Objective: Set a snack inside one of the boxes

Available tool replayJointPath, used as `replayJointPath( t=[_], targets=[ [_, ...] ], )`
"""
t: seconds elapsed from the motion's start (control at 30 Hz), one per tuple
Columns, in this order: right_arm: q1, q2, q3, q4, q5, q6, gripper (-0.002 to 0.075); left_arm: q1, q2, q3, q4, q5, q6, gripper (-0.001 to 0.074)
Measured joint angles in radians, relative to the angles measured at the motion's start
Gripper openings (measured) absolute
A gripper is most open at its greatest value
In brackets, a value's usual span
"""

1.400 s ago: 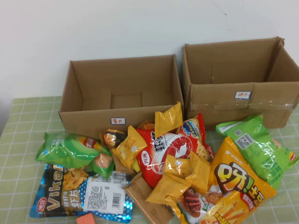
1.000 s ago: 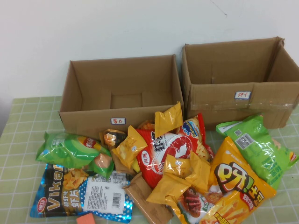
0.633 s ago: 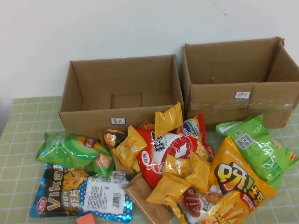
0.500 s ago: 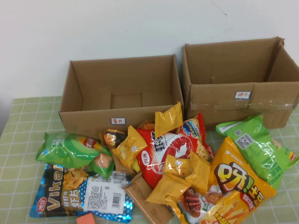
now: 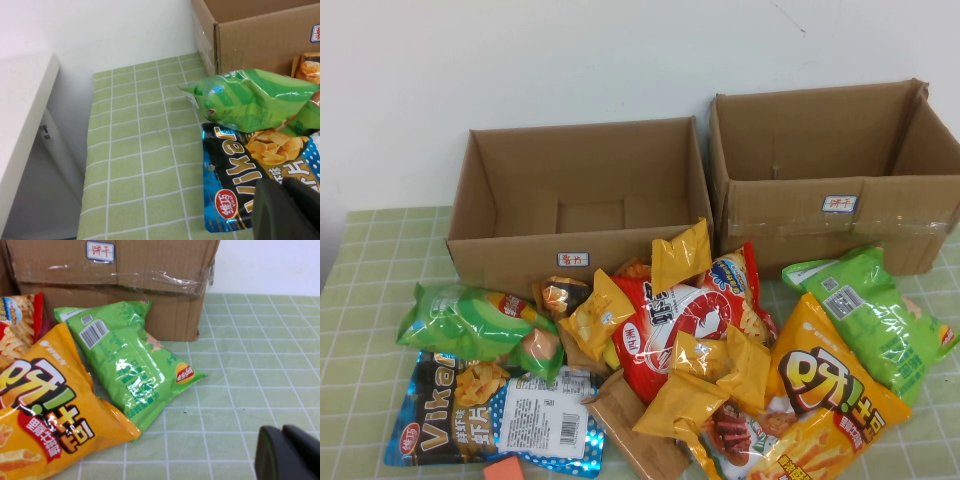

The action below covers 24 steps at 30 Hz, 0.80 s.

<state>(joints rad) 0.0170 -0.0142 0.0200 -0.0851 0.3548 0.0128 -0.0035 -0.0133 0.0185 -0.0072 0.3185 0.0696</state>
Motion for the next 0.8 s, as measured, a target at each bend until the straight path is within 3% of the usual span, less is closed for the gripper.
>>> replayJointPath(
  t=[0.5, 0.57, 0.7, 0.8],
  targets=[
    [0.000, 0.000, 0.000, 0.000, 0.000, 0.000, -0.0002, 0.000, 0.000, 0.000, 0.051, -0.022, 0.001, -0.0002],
    [0.000, 0.000, 0.000, 0.000, 0.000, 0.000, -0.0002, 0.000, 0.000, 0.002, -0.061, -0.060, -0.089, -0.0002],
    [0.000, 0.000, 0.000, 0.000, 0.000, 0.000, -0.0002, 0.000, 0.000, 0.002, -0.502, -0.165, -0.373, -0.0002],
    [0.000, 0.000, 0.000, 0.000, 0.000, 0.000, -0.0002, 0.000, 0.000, 0.002, -0.706, -0.210, -0.448, -0.0003]
  ],
)
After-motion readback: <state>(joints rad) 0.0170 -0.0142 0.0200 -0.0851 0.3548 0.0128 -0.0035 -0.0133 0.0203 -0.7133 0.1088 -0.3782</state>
